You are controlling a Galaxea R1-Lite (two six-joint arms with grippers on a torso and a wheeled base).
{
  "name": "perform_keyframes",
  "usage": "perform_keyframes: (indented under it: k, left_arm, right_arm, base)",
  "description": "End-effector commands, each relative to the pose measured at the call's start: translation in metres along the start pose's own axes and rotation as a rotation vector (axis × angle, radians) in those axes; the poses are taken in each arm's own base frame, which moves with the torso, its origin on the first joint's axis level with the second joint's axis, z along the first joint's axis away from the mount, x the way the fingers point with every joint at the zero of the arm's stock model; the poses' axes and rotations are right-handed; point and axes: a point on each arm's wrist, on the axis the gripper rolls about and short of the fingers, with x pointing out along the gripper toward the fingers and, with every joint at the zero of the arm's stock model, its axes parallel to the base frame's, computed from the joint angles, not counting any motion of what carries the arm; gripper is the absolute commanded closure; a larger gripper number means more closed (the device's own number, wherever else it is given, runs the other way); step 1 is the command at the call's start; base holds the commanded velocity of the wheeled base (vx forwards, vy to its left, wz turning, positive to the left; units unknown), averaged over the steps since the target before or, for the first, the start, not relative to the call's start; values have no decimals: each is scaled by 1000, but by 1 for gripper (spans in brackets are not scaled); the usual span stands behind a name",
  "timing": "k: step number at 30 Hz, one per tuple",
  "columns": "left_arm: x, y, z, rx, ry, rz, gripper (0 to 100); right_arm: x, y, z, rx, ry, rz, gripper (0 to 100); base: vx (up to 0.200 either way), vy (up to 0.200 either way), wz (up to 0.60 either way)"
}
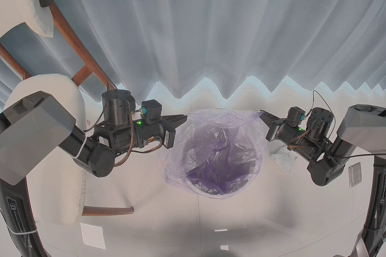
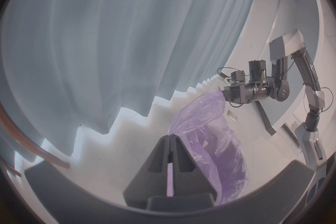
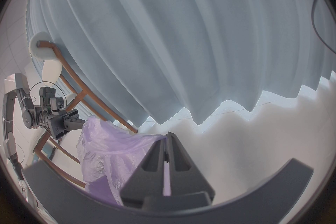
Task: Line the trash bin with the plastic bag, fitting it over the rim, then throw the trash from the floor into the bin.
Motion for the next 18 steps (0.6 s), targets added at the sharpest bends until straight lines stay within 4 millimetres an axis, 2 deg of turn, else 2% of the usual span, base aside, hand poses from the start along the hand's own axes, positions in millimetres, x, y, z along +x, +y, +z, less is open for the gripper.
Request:
perform_keyframes:
  k: [1, 10, 18]
  left_arm:
    - [7, 10, -10, -42, 15, 27, 100]
    - [14, 24, -6, -129, 20, 64, 100]
    - [32, 31, -5, -358, 18, 134, 100]
  right_arm:
    - [12, -5, -6, 19, 12, -2, 100]
    - [28, -10, -8, 84, -1, -1, 100]
    - [34, -14, -6, 248, 25, -15, 100]
  base:
    - [0, 0, 0]
    - [0, 0, 0]
    - [0, 0, 0]
